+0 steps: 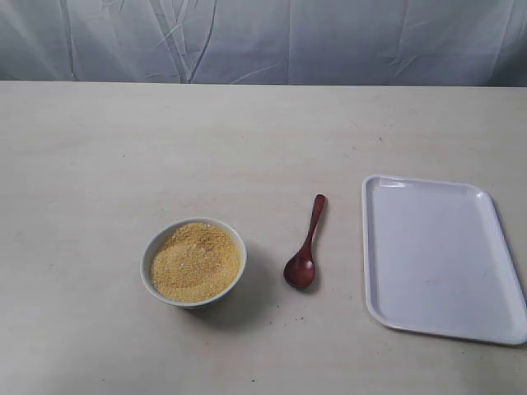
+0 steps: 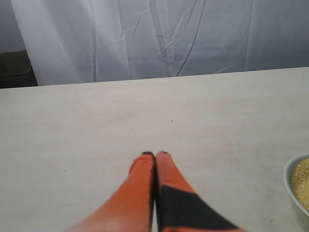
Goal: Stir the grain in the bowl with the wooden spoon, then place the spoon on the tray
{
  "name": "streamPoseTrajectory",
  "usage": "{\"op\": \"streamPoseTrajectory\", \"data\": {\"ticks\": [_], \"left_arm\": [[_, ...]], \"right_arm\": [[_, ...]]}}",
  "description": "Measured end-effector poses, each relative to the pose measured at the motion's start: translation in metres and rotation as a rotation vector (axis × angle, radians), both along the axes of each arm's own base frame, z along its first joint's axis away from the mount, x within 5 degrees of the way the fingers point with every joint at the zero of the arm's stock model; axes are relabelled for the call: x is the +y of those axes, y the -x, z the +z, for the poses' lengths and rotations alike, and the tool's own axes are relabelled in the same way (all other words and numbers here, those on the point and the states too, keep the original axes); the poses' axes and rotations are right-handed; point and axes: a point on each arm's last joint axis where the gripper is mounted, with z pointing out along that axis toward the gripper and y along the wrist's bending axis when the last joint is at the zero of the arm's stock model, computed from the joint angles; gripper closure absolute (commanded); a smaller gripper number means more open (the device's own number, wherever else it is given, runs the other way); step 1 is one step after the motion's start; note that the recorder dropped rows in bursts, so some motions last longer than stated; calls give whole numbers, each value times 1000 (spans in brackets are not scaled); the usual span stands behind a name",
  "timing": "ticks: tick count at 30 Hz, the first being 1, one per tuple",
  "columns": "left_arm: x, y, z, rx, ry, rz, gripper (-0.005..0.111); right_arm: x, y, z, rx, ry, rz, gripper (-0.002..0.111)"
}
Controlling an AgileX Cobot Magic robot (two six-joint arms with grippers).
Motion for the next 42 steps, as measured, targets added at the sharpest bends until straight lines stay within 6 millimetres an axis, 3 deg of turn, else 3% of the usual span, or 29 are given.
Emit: {"op": "streamPoseTrajectory", "data": {"ticks": [10,19,28,35,42], "left_arm": [[0,0,0,0,0,0,107],[0,0,0,0,0,0,107],[0,0,0,0,0,0,107],[0,0,0,0,0,0,107],[0,0,0,0,0,0,107]], "right_arm": [[0,-2,6,-64,-1,-1,108],[0,-3,39,-431,-19,-4,108],[-1,-1,51,-570,-46,-9,108],[-2,-1,56,-527,-144,-25,109],[5,-24,105,-116,-145,7,109]]}}
